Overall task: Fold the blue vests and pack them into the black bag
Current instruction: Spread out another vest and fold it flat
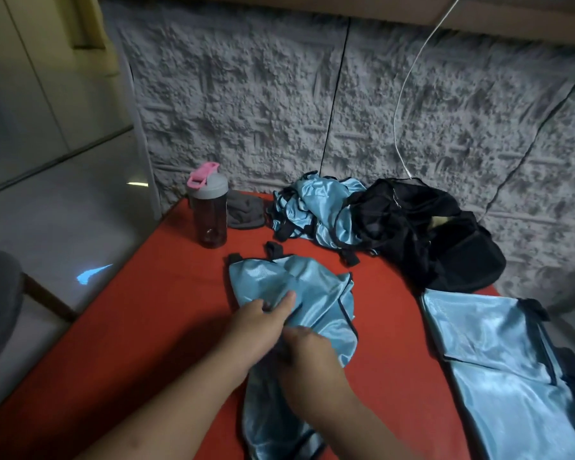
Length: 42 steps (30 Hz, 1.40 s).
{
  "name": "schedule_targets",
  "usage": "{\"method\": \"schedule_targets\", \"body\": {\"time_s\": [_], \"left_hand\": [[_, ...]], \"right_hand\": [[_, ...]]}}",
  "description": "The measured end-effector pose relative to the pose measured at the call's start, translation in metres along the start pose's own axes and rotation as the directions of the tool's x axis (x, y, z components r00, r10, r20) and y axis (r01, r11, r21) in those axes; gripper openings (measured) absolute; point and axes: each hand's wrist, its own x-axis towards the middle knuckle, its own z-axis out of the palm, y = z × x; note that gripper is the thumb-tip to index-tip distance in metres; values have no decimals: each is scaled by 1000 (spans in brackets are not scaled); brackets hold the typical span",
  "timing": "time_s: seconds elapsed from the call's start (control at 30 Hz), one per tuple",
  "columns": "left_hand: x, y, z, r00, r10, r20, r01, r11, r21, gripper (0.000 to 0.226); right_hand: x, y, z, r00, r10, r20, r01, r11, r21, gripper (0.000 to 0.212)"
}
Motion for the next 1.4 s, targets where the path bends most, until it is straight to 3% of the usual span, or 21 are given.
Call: {"method": "schedule_targets", "body": {"time_s": [0.07, 0.13, 0.2, 0.27, 0.33, 0.4, 0.47, 0.53, 0.57, 0.6, 0.7, 0.8, 0.9, 1.0, 1.03, 1.1, 1.17, 1.2, 1.27, 1.33, 1.4], "left_hand": [[2, 2, -11, 994, -70, 84, 78, 992, -101, 41], [9, -2, -27, 995, -99, 18, 100, 993, -65, 36], [16, -9, -49, 994, -89, -64, 92, 994, 52, 32], [18, -20, -73, 992, -80, -97, 104, 957, 271, 28], [15, -33, -94, 983, -167, -75, 183, 890, 417, 24], [5, -45, -109, 973, -226, -36, 197, 747, 635, 28], [1, -56, -113, 975, -215, -52, 176, 610, 773, 59], [-1, -59, -109, 989, -144, -17, 106, 641, 760, 94], [-3, -57, -103, 996, -90, 26, 40, 659, 751, 101], [-3, -56, -95, 997, -42, 69, -25, 659, 752, 98], [2, -54, -77, 988, 17, 155, -134, 606, 784, 61], [3, -48, -67, 993, -23, 117, -80, 605, 792, 42], [-6, -38, -57, 973, -169, 154, -7, 648, 761, 32], [-15, -30, -49, 900, -319, 296, 0, 681, 732, 7], [-16, -29, -49, 891, -322, 321, -8, 695, 719, 17], [-14, -30, -49, 933, -182, 311, -68, 758, 649, 37], [-9, -30, -49, 969, 108, 220, -235, 665, 709, 41], [-5, -31, -47, 945, 229, 235, -327, 594, 735, 40], [3, -36, -39, 892, 308, 331, -450, 529, 720, 44], [9, -43, -33, 907, 189, 376, -416, 537, 734, 61], [9, -47, -32, 929, -12, 371, -316, 500, 807, 75]], "right_hand": [[1, -11, 6, 980, -128, 154, 123, 991, 42, 19], [5, -14, -1, 970, -116, 212, 95, 990, 109, 27], [12, -4, -12, 996, -1, 89, -9, 994, 109, 38], [22, 16, -22, 982, 174, -78, -175, 985, -7, 37], [26, 32, -23, 934, 333, -131, -352, 921, -165, 37], [23, 41, -19, 896, 439, -58, -434, 844, -314, 49], [20, 45, -12, 870, 492, 9, -456, 813, -363, 59], [22, 49, -6, 890, 457, 5, -423, 829, -366, 48], [24, 50, -4, 903, 429, -9, -404, 844, -353, 41], [26, 51, -5, 909, 417, -22, -400, 855, -331, 36], [28, 62, -20, 896, 430, -110, -443, 847, -295, 36], [30, 85, -49, 857, 414, -307, -488, 842, -229, 37], [36, 107, -70, 796, 433, -423, -497, 867, -48, 46], [41, 115, -73, 813, 458, -358, -484, 875, 19, 60], [42, 116, -71, 815, 473, -334, -494, 869, 25, 63], [41, 114, -70, 771, 549, -324, -586, 810, -25, 67], [38, 108, -67, 755, 558, -345, -634, 755, -165, 70], [35, 103, -64, 777, 522, -352, -614, 750, -245, 66], [28, 91, -53, 864, 399, -307, -499, 757, -421, 62], [19, 71, -39, 915, 358, -187, -402, 767, -500, 58], [10, 54, -21, 896, 443, -20, -396, 779, -486, 55]]}}
